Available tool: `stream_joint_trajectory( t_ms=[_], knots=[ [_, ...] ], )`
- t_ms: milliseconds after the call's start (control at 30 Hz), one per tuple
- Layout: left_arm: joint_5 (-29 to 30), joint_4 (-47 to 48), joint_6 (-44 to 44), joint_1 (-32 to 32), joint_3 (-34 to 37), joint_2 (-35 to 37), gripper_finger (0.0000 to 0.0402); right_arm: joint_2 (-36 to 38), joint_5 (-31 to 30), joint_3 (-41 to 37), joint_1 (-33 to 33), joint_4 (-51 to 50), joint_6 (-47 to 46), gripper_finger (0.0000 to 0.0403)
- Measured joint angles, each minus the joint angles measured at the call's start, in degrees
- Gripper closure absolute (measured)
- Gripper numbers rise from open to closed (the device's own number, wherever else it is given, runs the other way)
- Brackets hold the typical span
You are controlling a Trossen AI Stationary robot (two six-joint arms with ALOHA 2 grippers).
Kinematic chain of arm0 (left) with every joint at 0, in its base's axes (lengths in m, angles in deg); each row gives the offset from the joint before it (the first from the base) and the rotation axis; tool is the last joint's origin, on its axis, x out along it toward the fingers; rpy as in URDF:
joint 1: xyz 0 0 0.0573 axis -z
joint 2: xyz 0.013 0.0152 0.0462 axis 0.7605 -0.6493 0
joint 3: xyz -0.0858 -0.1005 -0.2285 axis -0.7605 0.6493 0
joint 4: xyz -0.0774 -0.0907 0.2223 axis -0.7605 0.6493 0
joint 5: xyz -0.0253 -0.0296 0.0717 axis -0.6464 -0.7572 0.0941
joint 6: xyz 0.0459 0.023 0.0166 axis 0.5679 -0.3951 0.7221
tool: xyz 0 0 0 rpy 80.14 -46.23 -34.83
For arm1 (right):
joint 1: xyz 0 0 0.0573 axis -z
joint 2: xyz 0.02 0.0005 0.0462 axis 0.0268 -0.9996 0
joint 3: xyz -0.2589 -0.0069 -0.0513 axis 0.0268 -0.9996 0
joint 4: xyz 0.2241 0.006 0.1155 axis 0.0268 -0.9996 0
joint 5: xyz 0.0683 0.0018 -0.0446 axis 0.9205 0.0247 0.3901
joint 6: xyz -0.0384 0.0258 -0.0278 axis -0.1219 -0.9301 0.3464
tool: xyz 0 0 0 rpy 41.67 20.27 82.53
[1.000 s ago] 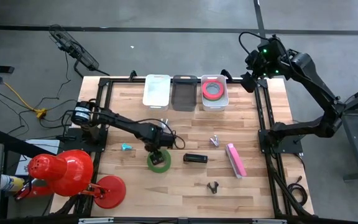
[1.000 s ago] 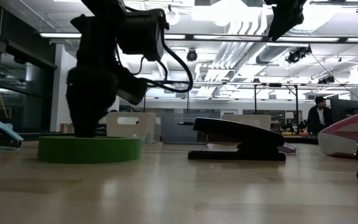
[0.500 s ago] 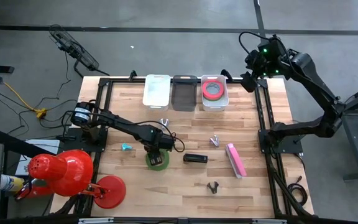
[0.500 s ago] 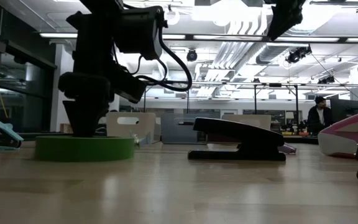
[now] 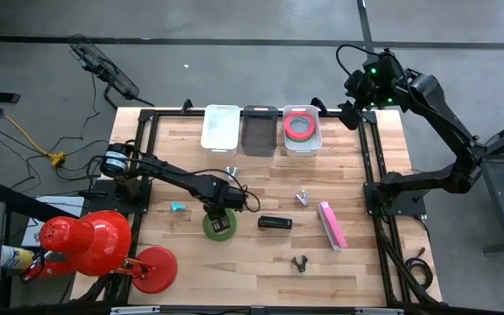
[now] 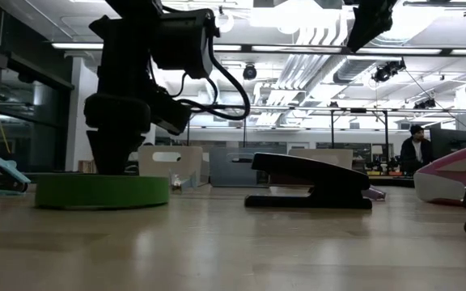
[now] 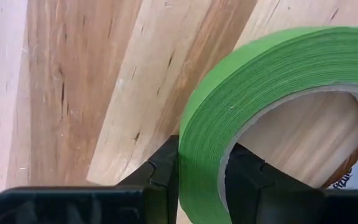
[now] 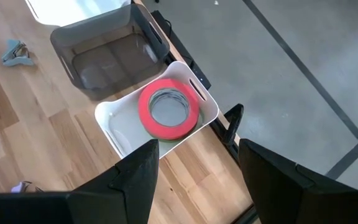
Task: Pick and place Stapler, Stapler remover, tape
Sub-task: Put the green tape into the right white bin
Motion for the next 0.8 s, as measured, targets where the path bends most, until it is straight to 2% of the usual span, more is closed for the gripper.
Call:
stream_joint_trajectory(
  t_ms=[467,800],
  knots=[
    [3.7,1.9,-1.8,0.0,-4.8,-0.3,0.0319,0.0,1.4,0.0,0.0,0.0,1.0,0.0190],
    [10.6,10.9,-1.3,-2.1,-13.5,0.4,0.0319,0.0,1.8,0.0,0.0,0.0,1.9,0.0190]
  ],
)
